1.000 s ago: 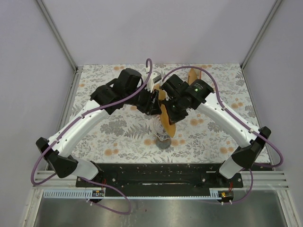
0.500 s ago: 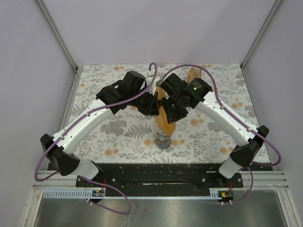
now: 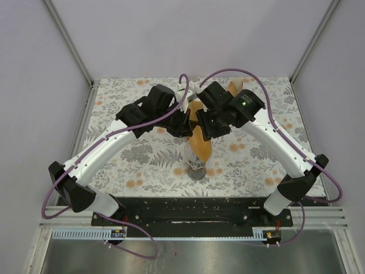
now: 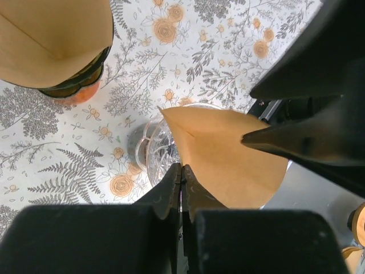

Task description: Place the coffee filter in the dripper

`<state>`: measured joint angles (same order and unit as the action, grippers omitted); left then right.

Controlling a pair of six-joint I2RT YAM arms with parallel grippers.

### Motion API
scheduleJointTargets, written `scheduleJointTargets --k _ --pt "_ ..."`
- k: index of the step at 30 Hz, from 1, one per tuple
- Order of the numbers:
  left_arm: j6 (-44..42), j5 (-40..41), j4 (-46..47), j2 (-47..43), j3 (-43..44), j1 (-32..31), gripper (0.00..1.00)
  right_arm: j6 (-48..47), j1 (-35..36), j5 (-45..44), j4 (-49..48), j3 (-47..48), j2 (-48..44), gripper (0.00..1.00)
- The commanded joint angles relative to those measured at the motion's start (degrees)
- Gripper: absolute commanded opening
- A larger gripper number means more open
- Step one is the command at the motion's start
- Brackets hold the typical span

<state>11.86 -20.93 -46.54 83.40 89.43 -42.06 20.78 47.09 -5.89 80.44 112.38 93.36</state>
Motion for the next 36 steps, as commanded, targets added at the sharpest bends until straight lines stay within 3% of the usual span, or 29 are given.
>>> scheduleJointTargets --k 1,7,11,13,18,25,36 --pt "-0.1 1.2 -1.7 -0.3 -1.7 0.0 0.00 0.0 0.2 4.4 0.8 -0.6 -8.0 0.44" --pt "0.7 0.7 -1.4 -0.9 -2.9 0.8 0.00 1.5 0.2 9.4 -10.6 -9.9 -17.0 0.29" --pt "1.1 0.0 -0.9 -0.8 -3.1 1.2 0.00 -0.3 0.3 18.5 -17.8 -17.0 -18.4 0.05" --pt "1.2 -0.2 -0.8 -0.8 -3.2 1.2 0.00 -1.0 0.2 20.1 -22.5 -20.3 -19.2 0.00" --pt "1.2 -0.5 -0.7 -0.7 -3.5 1.5 0.00 -3.2 0.3 14.2 -28.2 -25.8 -19.6 0.00" --pt "1.3 -1.3 -0.6 -0.7 -3.7 1.6 0.00 -3.9 0.3 10.2 -28.0 -27.6 -15.8 0.00" --pt "1.7 -2.1 0.2 0.3 -5.6 3.3 0.00 -4.2 1.2 9.8 -30.5 -32.0 -12.7 0.00"
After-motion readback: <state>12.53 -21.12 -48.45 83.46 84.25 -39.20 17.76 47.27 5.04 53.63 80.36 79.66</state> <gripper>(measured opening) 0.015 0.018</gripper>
